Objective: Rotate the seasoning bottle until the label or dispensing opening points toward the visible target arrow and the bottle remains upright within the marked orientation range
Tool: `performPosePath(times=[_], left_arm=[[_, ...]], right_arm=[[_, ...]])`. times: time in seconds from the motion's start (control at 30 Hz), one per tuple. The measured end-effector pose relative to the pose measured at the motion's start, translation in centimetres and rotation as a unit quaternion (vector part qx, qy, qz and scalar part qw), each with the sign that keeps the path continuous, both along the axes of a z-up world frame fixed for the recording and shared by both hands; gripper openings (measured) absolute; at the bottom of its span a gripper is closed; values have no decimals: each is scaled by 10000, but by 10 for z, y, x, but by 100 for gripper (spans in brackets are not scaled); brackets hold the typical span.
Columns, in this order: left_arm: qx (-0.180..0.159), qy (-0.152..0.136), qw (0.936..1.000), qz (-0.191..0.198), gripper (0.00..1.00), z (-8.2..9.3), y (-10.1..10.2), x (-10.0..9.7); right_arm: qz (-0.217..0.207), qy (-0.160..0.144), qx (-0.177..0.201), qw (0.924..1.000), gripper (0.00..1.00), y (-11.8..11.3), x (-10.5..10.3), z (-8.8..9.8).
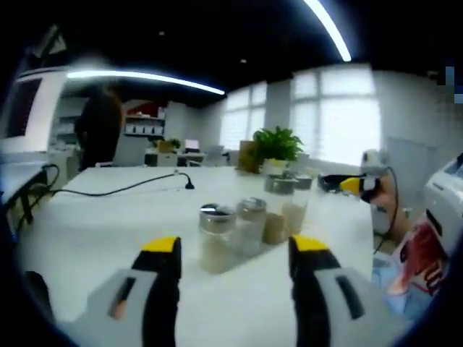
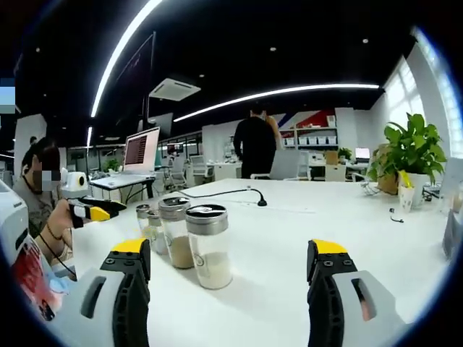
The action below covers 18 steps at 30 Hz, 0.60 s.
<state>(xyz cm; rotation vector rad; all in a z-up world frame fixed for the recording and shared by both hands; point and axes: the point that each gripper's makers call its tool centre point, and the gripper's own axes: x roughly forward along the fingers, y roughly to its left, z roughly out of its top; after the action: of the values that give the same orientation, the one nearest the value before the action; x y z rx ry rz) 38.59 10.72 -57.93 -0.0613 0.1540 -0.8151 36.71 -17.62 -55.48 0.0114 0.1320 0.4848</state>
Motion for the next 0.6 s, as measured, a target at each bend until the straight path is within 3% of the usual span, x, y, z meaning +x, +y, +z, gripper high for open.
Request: performPosePath(times=[0.17, 0.3, 0.43, 0.6], left_arm=[[27, 86, 9999, -45, 63, -7, -1, -1], [3, 161, 9999, -39, 63, -11, -4, -3], [105, 165, 9998, -96, 63, -16, -12, -7], [109, 272, 9989, -365, 63, -19, -25, -16]], right_arm=[[95, 55, -27, 9999, 93, 8, -1, -3], [-68, 35, 87, 9999, 95, 5, -1, -2], [-225, 175, 35, 9996, 97, -2, -1, -12], [-110, 293, -107, 9995, 98, -1, -5, -26]])
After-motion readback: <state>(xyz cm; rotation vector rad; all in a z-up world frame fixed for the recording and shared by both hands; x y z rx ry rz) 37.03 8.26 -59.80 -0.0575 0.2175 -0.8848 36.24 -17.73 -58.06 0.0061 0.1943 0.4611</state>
